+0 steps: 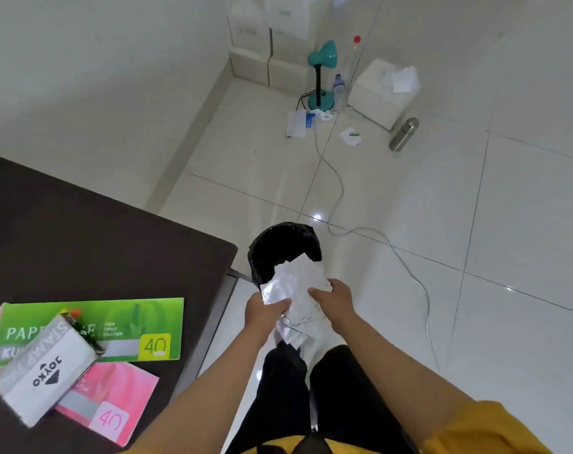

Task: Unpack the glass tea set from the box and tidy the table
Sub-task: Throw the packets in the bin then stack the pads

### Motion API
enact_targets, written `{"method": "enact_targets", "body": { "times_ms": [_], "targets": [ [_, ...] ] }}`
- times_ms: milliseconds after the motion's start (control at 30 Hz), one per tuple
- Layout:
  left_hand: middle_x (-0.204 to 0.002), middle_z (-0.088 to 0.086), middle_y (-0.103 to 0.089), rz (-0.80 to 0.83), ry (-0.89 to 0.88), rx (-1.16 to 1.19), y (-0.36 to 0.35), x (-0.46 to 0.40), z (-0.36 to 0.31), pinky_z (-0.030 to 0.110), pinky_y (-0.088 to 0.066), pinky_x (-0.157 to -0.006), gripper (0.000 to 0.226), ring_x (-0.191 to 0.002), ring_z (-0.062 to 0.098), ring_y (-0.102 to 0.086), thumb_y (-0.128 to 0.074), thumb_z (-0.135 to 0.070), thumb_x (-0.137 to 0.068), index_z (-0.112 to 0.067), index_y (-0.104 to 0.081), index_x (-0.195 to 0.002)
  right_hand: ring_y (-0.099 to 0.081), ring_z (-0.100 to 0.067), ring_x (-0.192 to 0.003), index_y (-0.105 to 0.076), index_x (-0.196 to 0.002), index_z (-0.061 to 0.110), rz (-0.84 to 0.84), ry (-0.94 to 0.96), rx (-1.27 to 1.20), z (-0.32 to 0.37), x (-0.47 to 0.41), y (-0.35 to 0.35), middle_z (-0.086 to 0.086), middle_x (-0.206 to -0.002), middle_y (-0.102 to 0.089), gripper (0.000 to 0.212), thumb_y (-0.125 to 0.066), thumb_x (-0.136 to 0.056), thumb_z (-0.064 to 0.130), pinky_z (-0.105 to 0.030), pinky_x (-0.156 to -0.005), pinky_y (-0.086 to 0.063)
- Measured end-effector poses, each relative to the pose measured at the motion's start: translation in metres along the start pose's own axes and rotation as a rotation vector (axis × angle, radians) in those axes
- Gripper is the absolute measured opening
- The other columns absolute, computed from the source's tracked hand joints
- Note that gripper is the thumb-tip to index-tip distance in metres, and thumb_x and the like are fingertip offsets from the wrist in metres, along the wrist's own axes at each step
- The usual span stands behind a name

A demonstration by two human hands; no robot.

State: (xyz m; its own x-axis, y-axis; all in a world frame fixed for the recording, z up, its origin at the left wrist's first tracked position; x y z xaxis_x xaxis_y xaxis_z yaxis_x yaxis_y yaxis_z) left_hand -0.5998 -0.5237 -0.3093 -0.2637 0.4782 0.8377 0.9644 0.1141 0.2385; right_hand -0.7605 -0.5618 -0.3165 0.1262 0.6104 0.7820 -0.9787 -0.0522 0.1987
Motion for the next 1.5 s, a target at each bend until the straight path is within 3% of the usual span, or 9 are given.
{"method": "enact_targets", "body": {
  "times_ms": [200, 500, 600, 733, 800, 900, 1233, 1333, 1500],
  "targets": [
    [-0.153, 0.01, -0.023, -0.086, 0.099, -0.048, -0.01, -0.027, -0.028, 0.035, -0.034, -0.101, 0.091, -0.137, 0.029, -0.031, -0.064, -0.04, -0.086, -0.009, -0.007, -0.149, -0.043, -0.031, -0.129, -0.022, -0.147, 0.005, -0.031, -0.121, 0.151, 0.026, -0.052, 0.0, -0.015, -0.145, -0.039, 0.085, -0.07, -0.084, 0.035, -0.036, -0.101, -0.038],
    [-0.15, 0.006, -0.031, -0.194, 0.167, 0.095, -0.035, -0.014, -0.034, 0.035, -0.035, -0.1, 0.072, -0.132, 0.026, -0.038, -0.057, -0.041, -0.089, -0.015, -0.021, -0.147, -0.06, -0.027, -0.1, -0.046, -0.128, 0.011, 0.09, -0.09, 0.347, 0.053, -0.072, 0.013, -0.012, -0.108, -0.064, 0.046, -0.061, -0.087, 0.027, -0.032, -0.08, -0.042],
    [-0.141, 0.005, -0.04, -0.239, 0.14, 0.167, -0.051, 0.005, -0.045, 0.027, -0.035, -0.087, 0.066, -0.104, 0.015, -0.047, -0.055, -0.037, -0.092, -0.014, -0.025, -0.145, -0.053, -0.024, -0.071, -0.056, -0.092, 0.016, 0.176, 0.046, 0.436, 0.069, -0.067, 0.014, -0.007, -0.074, -0.054, 0.014, -0.06, -0.08, 0.022, -0.038, -0.07, -0.045],
    [-0.117, -0.004, -0.052, -0.373, 0.064, 0.257, -0.061, 0.029, -0.056, 0.019, -0.037, -0.069, 0.048, -0.077, 0.001, -0.045, -0.055, -0.031, -0.092, -0.012, -0.041, -0.134, -0.057, -0.012, -0.084, -0.051, -0.112, 0.021, 0.289, 0.158, 0.574, 0.091, -0.053, 0.01, 0.009, -0.092, -0.055, 0.026, -0.059, -0.087, 0.019, -0.02, -0.075, -0.046],
    [-0.118, -0.005, -0.054, -0.46, 0.04, 0.316, -0.061, 0.041, -0.057, 0.02, -0.039, -0.073, 0.046, -0.083, 0.0, -0.049, -0.056, -0.031, -0.092, -0.012, -0.043, -0.132, -0.049, -0.007, -0.062, -0.049, -0.094, 0.019, 0.351, 0.215, 0.603, 0.101, -0.044, 0.001, 0.011, -0.069, -0.05, 0.012, -0.057, -0.085, 0.016, -0.013, -0.056, -0.038],
    [-0.127, -0.003, -0.053, -0.602, 0.0, 0.442, -0.055, 0.059, -0.051, 0.033, -0.048, -0.091, 0.035, -0.11, 0.01, -0.053, -0.058, -0.032, -0.09, -0.02, -0.05, -0.122, -0.056, -0.009, -0.073, -0.058, -0.092, 0.017, 0.379, 0.351, 0.547, 0.118, -0.015, -0.013, 0.012, -0.073, -0.056, 0.003, -0.058, -0.088, 0.018, -0.014, -0.069, -0.041],
    [-0.099, -0.002, -0.059, -1.229, -0.119, 0.543, 0.021, 0.124, -0.008, 0.025, -0.044, -0.075, 0.012, -0.088, 0.013, -0.058, -0.056, -0.014, -0.09, -0.015, -0.058, -0.101, -0.054, -0.013, -0.072, -0.062, -0.099, 0.009, 0.711, 1.153, 0.65, 0.118, 0.089, -0.092, 0.001, -0.086, -0.057, 0.017, -0.063, -0.087, 0.021, -0.021, -0.067, -0.047],
    [-0.104, 0.003, -0.052, -1.379, -0.085, 0.511, 0.049, 0.14, 0.023, 0.028, -0.041, -0.078, 0.018, -0.094, 0.02, -0.054, -0.06, -0.011, -0.086, -0.009, -0.06, -0.104, -0.055, -0.024, -0.089, -0.06, -0.105, 0.01, 0.79, 1.256, 0.794, 0.107, 0.109, -0.124, -0.001, -0.095, -0.056, 0.025, -0.064, -0.084, 0.023, -0.042, -0.075, -0.05],
    [-0.121, 0.013, -0.053, -1.437, 0.009, 0.387, 0.094, 0.156, 0.078, 0.037, -0.043, -0.087, 0.038, -0.111, 0.031, -0.048, -0.067, -0.012, -0.079, -0.008, -0.059, -0.116, -0.041, -0.03, -0.124, -0.04, -0.135, 0.018, 0.74, 1.329, 1.274, 0.093, 0.129, -0.171, -0.007, -0.136, -0.043, 0.077, -0.074, -0.072, 0.045, -0.047, -0.103, -0.034]
  ]
}}
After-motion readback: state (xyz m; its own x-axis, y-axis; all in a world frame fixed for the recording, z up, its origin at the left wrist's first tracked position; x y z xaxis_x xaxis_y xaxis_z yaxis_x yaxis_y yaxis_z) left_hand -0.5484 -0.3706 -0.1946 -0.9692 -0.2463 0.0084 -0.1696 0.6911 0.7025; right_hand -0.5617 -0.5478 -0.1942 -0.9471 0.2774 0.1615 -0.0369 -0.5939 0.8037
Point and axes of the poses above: each hand's wrist, its own x-axis away from the middle knuckle, its own y-axis out of the back of the hand, z = x × y, the point moved 2 cm from there along -x, towards the middle knuckle
